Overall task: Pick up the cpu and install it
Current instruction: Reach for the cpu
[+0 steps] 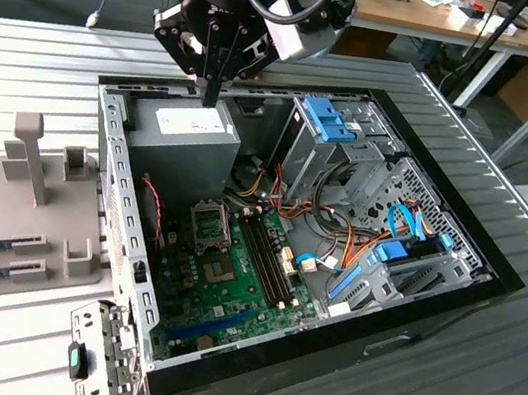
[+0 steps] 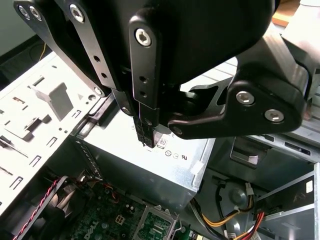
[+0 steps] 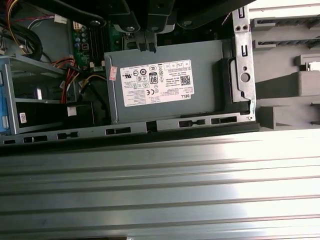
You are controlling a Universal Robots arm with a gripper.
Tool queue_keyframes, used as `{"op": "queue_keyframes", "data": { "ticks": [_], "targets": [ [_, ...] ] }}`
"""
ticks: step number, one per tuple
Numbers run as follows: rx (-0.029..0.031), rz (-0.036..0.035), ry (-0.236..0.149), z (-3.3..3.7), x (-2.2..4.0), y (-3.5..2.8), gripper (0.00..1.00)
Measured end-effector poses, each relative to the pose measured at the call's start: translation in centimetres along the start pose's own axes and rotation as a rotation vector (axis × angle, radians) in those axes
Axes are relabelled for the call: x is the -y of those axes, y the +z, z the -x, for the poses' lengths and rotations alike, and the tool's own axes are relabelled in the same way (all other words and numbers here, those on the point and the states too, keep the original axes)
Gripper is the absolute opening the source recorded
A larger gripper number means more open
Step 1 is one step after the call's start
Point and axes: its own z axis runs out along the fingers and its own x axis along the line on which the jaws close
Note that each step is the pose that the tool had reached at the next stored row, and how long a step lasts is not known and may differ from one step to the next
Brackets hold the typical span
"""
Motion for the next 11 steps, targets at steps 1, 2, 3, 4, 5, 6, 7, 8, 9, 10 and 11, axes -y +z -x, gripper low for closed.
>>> {"op": "queue_keyframes", "data": {
  "ticks": [1, 2, 3, 4, 5, 6, 7, 8, 9, 10, 11],
  "targets": [
    [0.0000, 0.0000, 0.000, -0.05, 0.00, 0.00, 0.11],
    [0.0000, 0.0001, 0.000, -0.10, 0.01, 0.00, 0.11],
    [0.0000, 0.0001, 0.000, -0.16, 0.01, 0.00, 0.11],
    [0.0000, 0.0001, 0.000, -0.21, 0.01, 0.00, 0.11],
    [0.0000, 0.0000, 0.000, -0.28, 0.02, -0.01, 0.11],
    [0.0000, 0.0001, 0.000, -0.32, 0.02, 0.00, 0.11],
    [0.0000, 0.0001, 0.000, -0.40, 0.03, -0.01, 0.11],
    [0.0000, 0.0000, 0.000, -0.45, 0.03, -0.01, 0.11],
    [0.0000, 0.0001, 0.000, -0.53, 0.04, -0.01, 0.11],
    [0.0000, 0.0000, 0.000, -0.61, 0.04, -0.01, 0.11],
    [0.0000, 0.0000, 0.000, -0.68, 0.05, -0.02, 0.11]
  ]
}}
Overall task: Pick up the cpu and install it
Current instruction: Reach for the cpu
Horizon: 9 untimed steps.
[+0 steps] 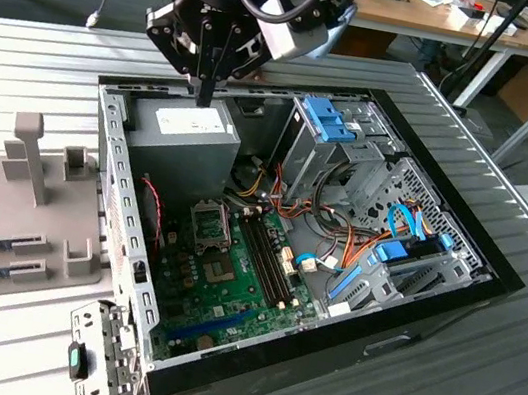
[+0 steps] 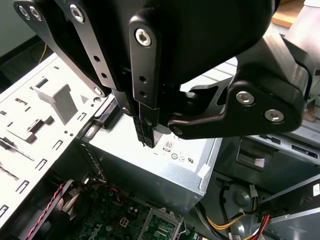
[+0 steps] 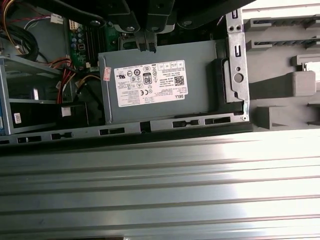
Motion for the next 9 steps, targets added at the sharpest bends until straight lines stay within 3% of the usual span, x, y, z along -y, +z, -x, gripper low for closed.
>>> {"op": "queue_keyframes", "data": {
  "ticks": [9],
  "targets": [
    [0.0000, 0.0000, 0.000, -0.58, 0.04, -0.01, 0.11]
  ]
}}
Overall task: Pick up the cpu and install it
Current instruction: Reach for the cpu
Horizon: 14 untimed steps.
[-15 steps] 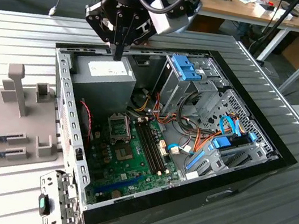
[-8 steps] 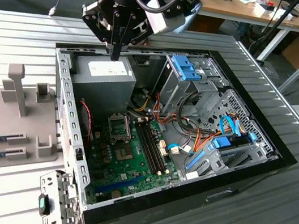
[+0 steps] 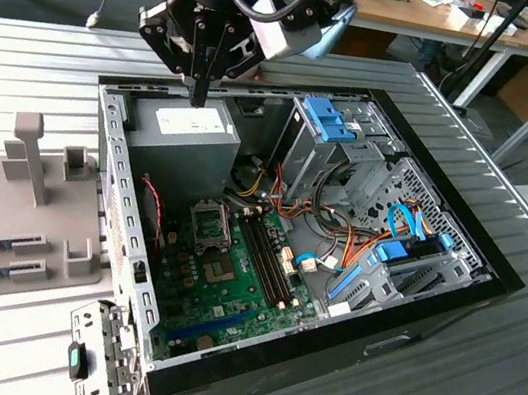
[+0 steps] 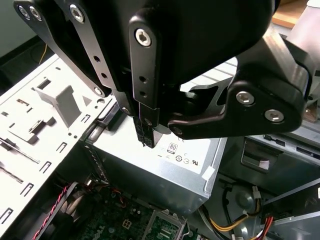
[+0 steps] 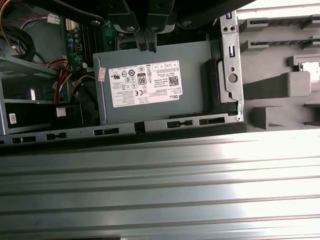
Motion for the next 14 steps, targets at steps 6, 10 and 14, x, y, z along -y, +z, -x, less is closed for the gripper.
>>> {"op": "queue_keyframes", "data": {
  "ticks": [6, 10, 14],
  "targets": [
    [0.0000, 0.0000, 0.000, -0.63, 0.05, -0.02, 0.11],
    [0.0000, 0.0000, 0.000, -1.00, 0.08, -0.03, 0.11],
    [0.0000, 0.0001, 0.000, -1.29, 0.10, -0.03, 0.11]
  ]
}}
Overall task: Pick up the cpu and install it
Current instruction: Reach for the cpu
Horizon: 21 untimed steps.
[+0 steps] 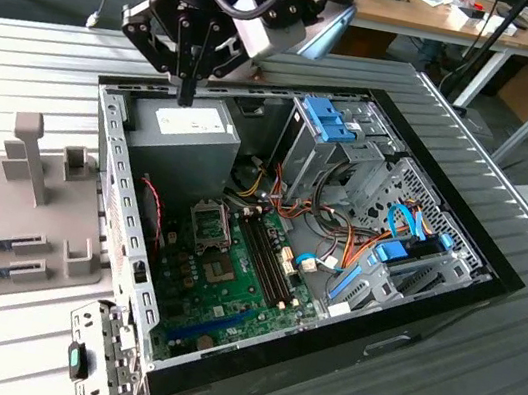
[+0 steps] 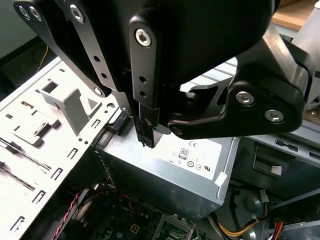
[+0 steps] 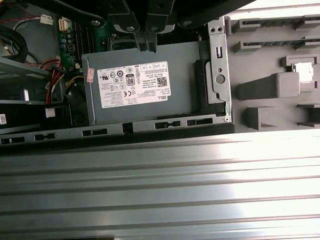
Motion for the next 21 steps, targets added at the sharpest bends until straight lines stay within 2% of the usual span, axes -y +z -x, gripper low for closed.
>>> {"op": "queue_keyframes", "data": {
  "ticks": [21],
  "targets": [
    [0.0000, -0.0001, 0.000, -1.84, 0.14, -0.05, 0.11]
  ]
}}
